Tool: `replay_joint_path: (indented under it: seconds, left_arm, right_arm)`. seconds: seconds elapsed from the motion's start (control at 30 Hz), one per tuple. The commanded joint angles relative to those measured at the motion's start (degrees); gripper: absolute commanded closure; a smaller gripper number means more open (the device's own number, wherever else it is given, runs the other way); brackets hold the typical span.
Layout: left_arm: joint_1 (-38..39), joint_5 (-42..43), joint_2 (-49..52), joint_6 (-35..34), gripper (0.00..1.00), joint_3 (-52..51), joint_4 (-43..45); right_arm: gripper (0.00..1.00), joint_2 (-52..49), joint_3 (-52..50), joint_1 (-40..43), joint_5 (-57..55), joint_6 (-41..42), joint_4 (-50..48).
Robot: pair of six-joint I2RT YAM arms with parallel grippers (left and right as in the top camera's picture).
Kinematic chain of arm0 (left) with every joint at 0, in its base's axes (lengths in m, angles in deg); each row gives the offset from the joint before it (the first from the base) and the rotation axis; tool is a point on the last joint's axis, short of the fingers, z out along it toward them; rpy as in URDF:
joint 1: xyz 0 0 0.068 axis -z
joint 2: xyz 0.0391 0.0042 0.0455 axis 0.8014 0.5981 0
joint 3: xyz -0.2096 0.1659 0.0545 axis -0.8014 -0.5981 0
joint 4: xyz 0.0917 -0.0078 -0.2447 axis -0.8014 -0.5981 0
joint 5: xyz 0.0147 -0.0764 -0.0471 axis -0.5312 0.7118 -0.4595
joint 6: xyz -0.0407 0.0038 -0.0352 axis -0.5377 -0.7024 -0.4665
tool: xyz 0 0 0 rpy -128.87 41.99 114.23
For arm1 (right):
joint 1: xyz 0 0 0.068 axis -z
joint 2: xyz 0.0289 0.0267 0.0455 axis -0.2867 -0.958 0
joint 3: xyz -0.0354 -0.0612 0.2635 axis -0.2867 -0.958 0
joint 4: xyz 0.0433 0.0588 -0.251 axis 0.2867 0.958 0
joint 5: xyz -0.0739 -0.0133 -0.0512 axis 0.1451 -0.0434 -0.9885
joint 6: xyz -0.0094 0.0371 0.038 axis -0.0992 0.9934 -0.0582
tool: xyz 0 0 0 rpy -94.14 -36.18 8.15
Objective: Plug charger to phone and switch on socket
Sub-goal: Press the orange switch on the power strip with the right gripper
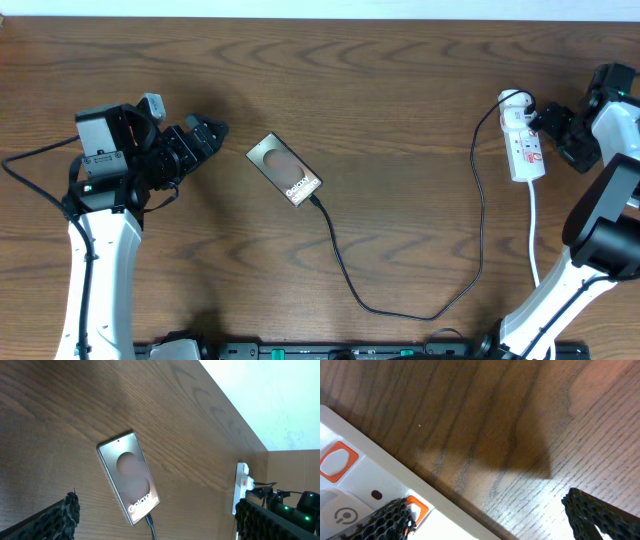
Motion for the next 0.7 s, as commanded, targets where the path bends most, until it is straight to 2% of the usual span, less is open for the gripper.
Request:
replay_joint_path:
  seconds: [0.0, 0.67]
  left_arm:
    - [0.02, -0.72, -0.04, 1.4, 0.02, -0.22, -0.15]
    - [0.02, -0.74, -0.04, 1.4, 0.02, -0.22, -0.17]
  right_arm:
    - [0.01, -1.9, -4.22, -2.19, 8.28, -0.42, 0.15]
    - [0.01, -1.88, -4.37, -4.39, 8.72, -0.63, 3.65]
